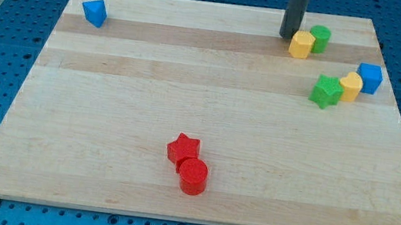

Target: Place the yellow hexagon towards top left side of the green star

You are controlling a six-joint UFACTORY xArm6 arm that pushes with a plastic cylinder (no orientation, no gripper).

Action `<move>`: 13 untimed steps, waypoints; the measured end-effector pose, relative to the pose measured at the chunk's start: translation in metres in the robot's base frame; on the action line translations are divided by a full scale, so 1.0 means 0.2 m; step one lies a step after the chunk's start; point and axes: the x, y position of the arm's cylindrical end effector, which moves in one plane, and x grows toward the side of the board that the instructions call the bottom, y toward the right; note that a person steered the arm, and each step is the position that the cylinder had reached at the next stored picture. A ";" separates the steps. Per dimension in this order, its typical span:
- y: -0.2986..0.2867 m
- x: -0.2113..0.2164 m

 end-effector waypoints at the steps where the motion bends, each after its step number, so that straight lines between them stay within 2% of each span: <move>1: 0.04 0.03; 3: 0.05 0.38; 4: 0.05 0.32; 5: 0.05 0.12; 7: 0.15 0.08; 9: 0.21 0.10; 10: 0.23 0.24; 13: 0.23 0.33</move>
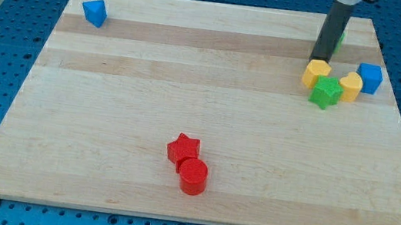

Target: Place the yellow hexagon towards top left side of the green star

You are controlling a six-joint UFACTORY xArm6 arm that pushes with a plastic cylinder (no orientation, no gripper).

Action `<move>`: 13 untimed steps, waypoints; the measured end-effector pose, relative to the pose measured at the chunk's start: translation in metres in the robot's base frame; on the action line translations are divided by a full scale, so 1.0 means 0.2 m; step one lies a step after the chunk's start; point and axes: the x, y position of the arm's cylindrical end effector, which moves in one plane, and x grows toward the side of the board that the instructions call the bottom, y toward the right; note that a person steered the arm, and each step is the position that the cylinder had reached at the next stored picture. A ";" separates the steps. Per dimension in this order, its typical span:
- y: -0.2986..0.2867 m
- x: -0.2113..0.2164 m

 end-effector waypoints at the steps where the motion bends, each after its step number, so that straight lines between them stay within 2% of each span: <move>1: 0.00 0.00; 3: 0.09 0.10; 6: 0.07 0.16; 7: -0.17 0.06; 9: -0.66 0.12; 10: -0.65 0.39; 11: -0.42 0.68; 12: 0.02 0.90; 13: 0.31 1.16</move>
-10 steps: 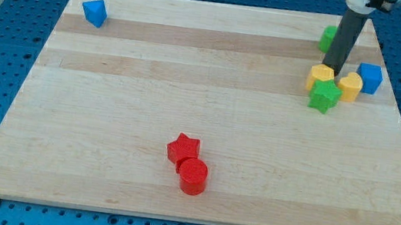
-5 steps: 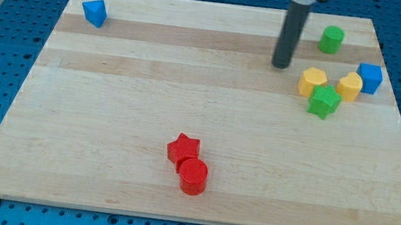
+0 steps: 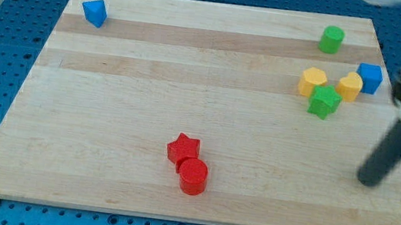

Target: Place the yellow hexagon towards top left side of the green star

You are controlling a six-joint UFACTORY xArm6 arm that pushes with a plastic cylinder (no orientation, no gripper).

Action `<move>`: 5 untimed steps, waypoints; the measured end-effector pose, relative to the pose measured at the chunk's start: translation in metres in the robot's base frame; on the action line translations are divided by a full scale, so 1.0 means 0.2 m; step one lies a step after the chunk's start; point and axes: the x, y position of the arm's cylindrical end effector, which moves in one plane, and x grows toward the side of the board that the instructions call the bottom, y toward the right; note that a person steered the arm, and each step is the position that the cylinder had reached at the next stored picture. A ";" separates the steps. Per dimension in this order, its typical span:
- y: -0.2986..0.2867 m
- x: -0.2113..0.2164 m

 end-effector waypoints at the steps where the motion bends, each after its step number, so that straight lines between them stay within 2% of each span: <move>1: 0.09 -0.03; 2: 0.09 -0.51; 3: 0.03 -0.70; 5: -0.03 -0.74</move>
